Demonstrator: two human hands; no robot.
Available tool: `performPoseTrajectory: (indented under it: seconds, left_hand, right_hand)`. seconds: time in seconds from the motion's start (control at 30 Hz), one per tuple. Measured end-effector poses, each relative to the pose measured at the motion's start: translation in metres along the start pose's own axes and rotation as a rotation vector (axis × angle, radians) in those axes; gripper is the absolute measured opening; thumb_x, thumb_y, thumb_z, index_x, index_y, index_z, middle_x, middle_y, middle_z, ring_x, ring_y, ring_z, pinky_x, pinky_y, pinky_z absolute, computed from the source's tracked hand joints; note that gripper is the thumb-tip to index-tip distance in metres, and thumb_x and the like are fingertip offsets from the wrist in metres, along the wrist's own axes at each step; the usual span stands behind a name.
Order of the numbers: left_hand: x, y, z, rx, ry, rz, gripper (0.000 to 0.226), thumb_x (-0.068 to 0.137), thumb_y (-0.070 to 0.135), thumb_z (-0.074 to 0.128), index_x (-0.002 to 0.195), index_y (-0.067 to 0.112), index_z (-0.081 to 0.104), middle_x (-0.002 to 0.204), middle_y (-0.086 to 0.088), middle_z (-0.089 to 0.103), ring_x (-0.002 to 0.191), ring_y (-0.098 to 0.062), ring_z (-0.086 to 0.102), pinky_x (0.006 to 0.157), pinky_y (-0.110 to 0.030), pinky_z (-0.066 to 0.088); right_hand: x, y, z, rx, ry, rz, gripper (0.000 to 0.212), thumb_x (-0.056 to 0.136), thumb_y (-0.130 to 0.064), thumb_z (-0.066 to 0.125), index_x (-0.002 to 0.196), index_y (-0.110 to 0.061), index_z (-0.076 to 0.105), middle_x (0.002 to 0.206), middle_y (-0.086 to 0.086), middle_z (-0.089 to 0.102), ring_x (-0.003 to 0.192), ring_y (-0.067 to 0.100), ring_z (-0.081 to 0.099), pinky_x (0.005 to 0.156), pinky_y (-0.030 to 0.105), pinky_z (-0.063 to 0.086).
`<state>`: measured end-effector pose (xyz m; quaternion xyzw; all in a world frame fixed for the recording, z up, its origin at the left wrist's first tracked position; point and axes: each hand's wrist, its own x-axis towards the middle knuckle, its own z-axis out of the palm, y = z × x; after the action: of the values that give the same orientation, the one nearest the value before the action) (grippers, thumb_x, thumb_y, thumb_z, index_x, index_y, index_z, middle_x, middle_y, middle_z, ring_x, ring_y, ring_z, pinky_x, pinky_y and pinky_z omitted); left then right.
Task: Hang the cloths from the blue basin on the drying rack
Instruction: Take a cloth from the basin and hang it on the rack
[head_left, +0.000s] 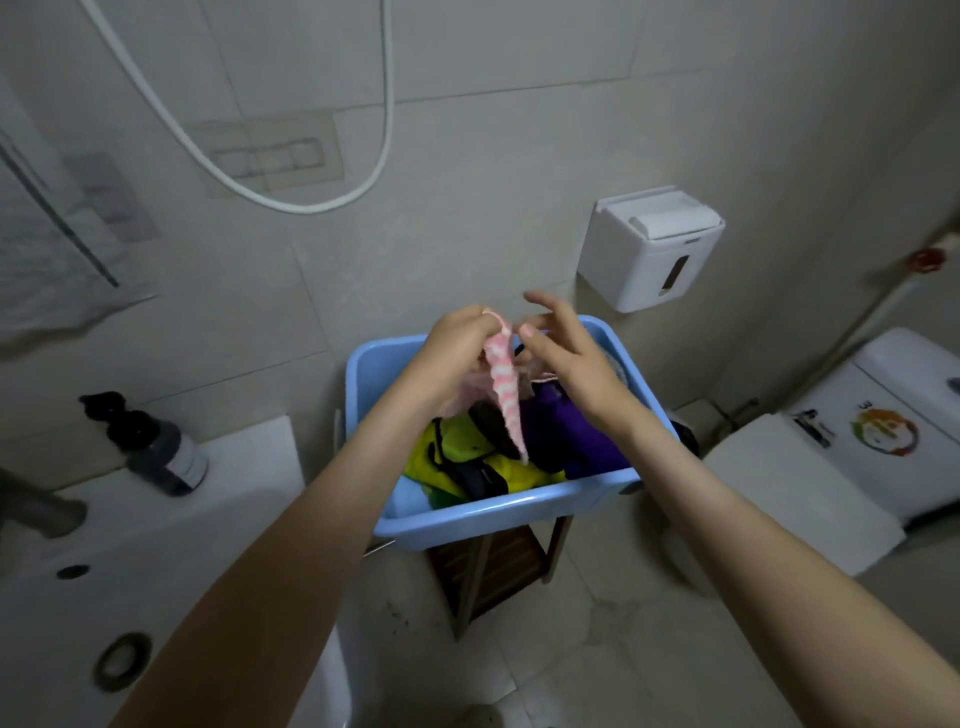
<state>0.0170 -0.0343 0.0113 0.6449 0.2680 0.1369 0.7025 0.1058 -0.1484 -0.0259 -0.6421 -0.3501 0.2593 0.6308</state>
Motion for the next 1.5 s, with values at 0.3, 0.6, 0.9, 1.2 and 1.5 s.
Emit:
performPoseTrajectory:
  seconds: [0.3,0.6,0.9,1.2,1.5]
  left_hand:
    - [0.000,0.020,0.056,0.580,-0.150,0.444,0.038,0.099,0.025,0.046,0.062,0.018,0.038,0.058,0.004,0.040,0.059,-0.010,0.038,0.057,-0.029,0.026]
    - [-0.045,0.026,0.144,0.511,-0.519,0.606,0.029,0.096,0.027,0.050,0.079,0.004,0.054,0.064,-0.001,0.043,0.058,-0.009,0.037,0.055,-0.024,0.029]
    - [-0.140,-0.004,0.233,0.587,-0.775,0.658,0.033,0.097,0.031,0.046,0.081,0.003,0.052,0.066,0.002,0.047,0.066,-0.015,0.046,0.060,-0.028,0.033]
    - [-0.299,-0.045,0.278,0.620,-1.267,0.457,0.009,0.097,0.016,0.047,0.093,0.008,0.048,0.064,-0.006,0.058,0.051,-0.020,0.065,0.051,-0.029,0.052]
    - [-0.450,-0.094,0.319,0.721,-1.757,0.354,0.009,0.095,0.013,0.053,0.088,0.013,0.047,0.068,-0.009,0.065,0.062,-0.019,0.071,0.064,-0.036,0.060]
  right_hand:
    - [-0.052,-0.018,-0.040,-0.275,0.236,-0.011,0.013,0.094,-0.009,0.055,0.084,-0.008,0.062,0.060,-0.007,0.057,0.052,0.009,0.050,0.054,0.028,0.043]
    - [-0.161,-0.027,-0.078,-0.336,0.434,0.116,0.013,0.092,-0.001,0.057,0.101,-0.009,0.061,0.071,-0.020,0.065,0.063,-0.008,0.058,0.058,0.009,0.043]
    - [-0.332,-0.014,-0.118,-0.570,0.985,0.407,0.014,0.090,-0.016,0.059,0.082,-0.005,0.062,0.067,0.001,0.053,0.061,0.012,0.050,0.065,0.035,0.043]
    - [-0.549,-0.033,-0.080,-0.658,1.622,0.599,0.018,0.092,-0.013,0.053,0.085,0.001,0.061,0.076,0.014,0.060,0.074,0.025,0.054,0.067,0.032,0.035]
    - [-0.723,-0.054,-0.014,-0.703,2.014,0.731,0.023,0.080,0.009,0.046,0.094,0.003,0.063,0.101,0.024,0.062,0.098,0.034,0.057,0.085,0.033,0.039]
